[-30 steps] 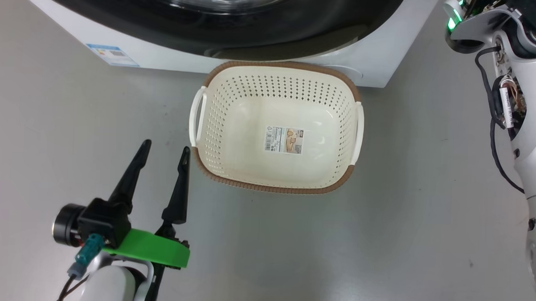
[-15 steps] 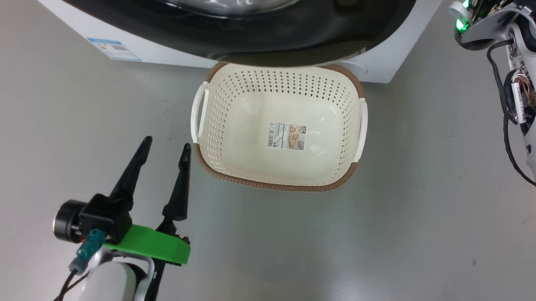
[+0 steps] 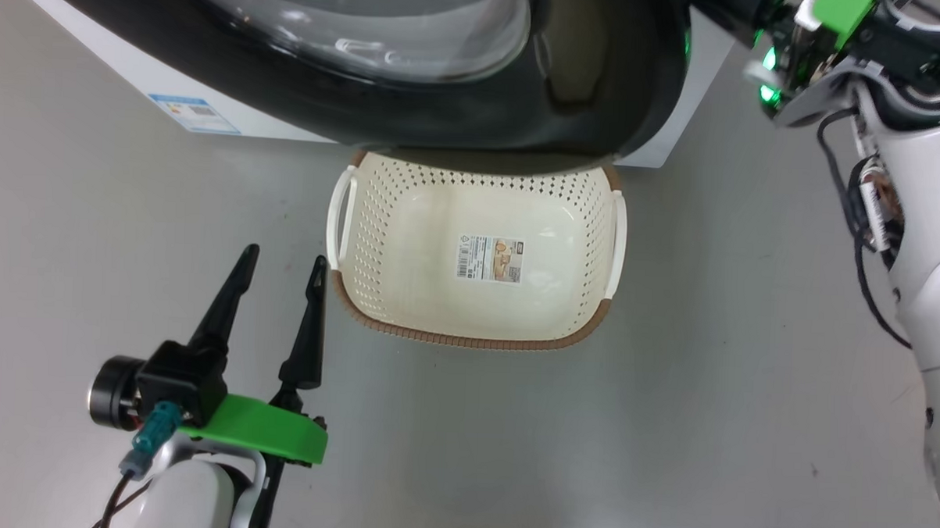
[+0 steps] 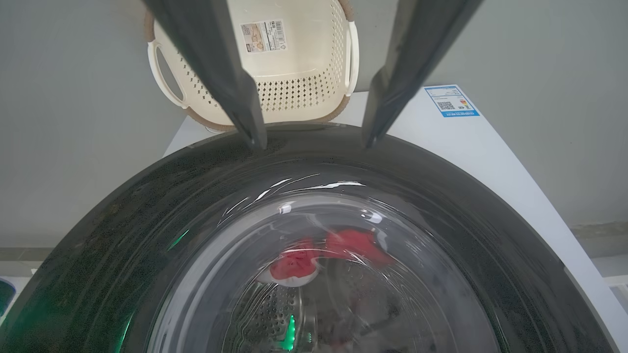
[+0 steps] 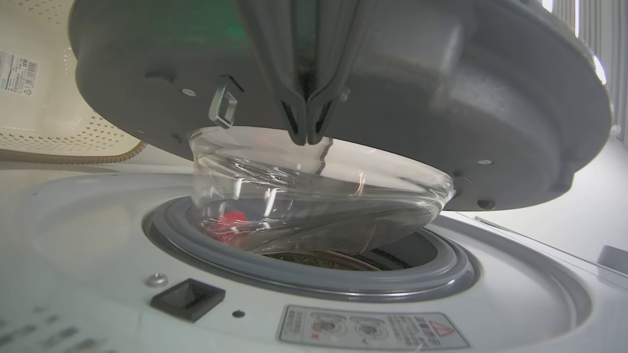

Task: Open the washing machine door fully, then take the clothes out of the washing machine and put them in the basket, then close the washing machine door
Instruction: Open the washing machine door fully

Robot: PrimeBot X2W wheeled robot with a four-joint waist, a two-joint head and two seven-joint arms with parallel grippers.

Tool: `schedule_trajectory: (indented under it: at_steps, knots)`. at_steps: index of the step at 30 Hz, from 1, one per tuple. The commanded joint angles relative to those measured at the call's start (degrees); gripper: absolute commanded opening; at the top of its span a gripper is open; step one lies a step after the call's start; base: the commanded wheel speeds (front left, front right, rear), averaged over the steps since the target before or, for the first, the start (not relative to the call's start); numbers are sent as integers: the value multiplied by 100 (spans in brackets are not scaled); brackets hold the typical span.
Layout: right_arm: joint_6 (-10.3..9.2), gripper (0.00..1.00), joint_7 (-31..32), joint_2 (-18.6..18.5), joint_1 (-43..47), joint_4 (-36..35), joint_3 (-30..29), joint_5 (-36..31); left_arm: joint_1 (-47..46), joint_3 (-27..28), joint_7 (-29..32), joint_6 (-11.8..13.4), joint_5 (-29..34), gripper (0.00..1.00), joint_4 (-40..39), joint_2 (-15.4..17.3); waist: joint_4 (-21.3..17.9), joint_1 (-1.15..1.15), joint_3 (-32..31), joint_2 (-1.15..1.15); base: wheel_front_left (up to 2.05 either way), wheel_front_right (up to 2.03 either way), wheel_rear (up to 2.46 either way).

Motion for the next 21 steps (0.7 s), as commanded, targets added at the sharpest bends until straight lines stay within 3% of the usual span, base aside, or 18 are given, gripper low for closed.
schedule_trajectory:
  at_steps: [1,21]
  knots:
    - [30,0,91,214,157,-204,101,-103,-42,195,-68,-31,16,100,-91,109,-18,0,-71,0,0,0,0]
    - [30,0,189,395,634,-188,173,-69,98,263,-68,-22,-71,100,-59,109,-124,0,-396,0,0,0,0]
